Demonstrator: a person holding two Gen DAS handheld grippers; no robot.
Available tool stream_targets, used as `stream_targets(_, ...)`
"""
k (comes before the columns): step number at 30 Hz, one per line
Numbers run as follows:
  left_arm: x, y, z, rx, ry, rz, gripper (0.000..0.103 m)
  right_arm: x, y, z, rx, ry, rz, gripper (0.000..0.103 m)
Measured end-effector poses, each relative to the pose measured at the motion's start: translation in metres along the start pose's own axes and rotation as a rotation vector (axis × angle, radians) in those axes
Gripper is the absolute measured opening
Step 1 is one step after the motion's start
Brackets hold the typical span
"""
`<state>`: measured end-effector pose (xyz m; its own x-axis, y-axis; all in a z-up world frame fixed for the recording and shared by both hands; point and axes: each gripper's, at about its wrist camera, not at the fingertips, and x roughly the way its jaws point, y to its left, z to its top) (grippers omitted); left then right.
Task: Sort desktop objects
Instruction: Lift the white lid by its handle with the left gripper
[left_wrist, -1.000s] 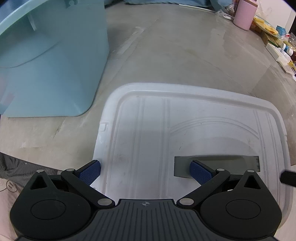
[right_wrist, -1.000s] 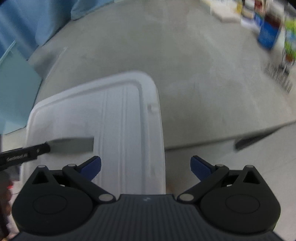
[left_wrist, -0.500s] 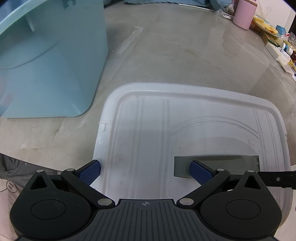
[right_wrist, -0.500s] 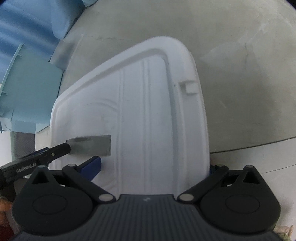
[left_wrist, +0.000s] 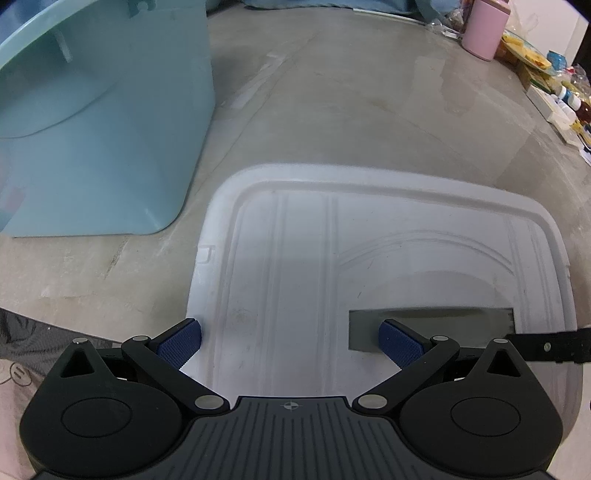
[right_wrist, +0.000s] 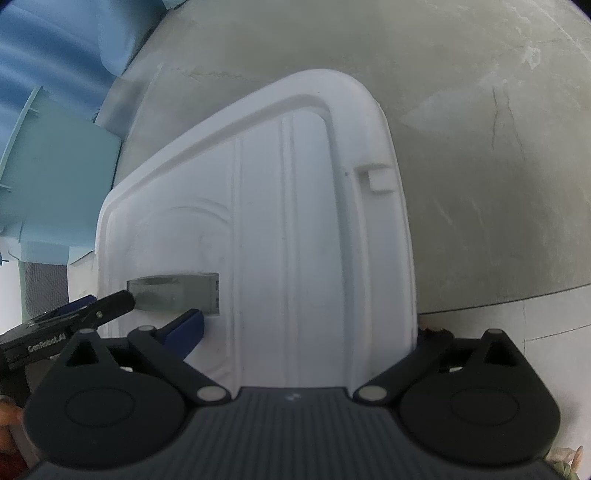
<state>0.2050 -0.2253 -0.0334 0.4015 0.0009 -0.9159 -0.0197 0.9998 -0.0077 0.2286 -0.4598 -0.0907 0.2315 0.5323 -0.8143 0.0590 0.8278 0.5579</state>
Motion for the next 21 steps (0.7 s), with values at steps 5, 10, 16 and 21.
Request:
stream_targets(5, -0.003, 0.027, -0.006, -0.072, 0.049, -0.078, 0.103, -0.004, -0.007, 0.005, -0.018, 0.01, 0.0, 0.101)
stream_targets(10, 0.003, 0.054, -0.016, -0.154, 0.089, -0.184, 0.103, -0.002, -0.005, 0.009, -0.032, 0.029, 0.0, 0.101)
stream_targets(16, 0.014, 0.066, -0.019, -0.186, 0.115, -0.291, 0.103, -0.002, -0.003, 0.01, -0.05, 0.045, 0.001, 0.101)
stream_targets(21, 0.02, 0.067, -0.015, -0.189, 0.107, -0.325, 0.103, -0.005, -0.006, 0.009, -0.053, 0.044, -0.003, 0.101)
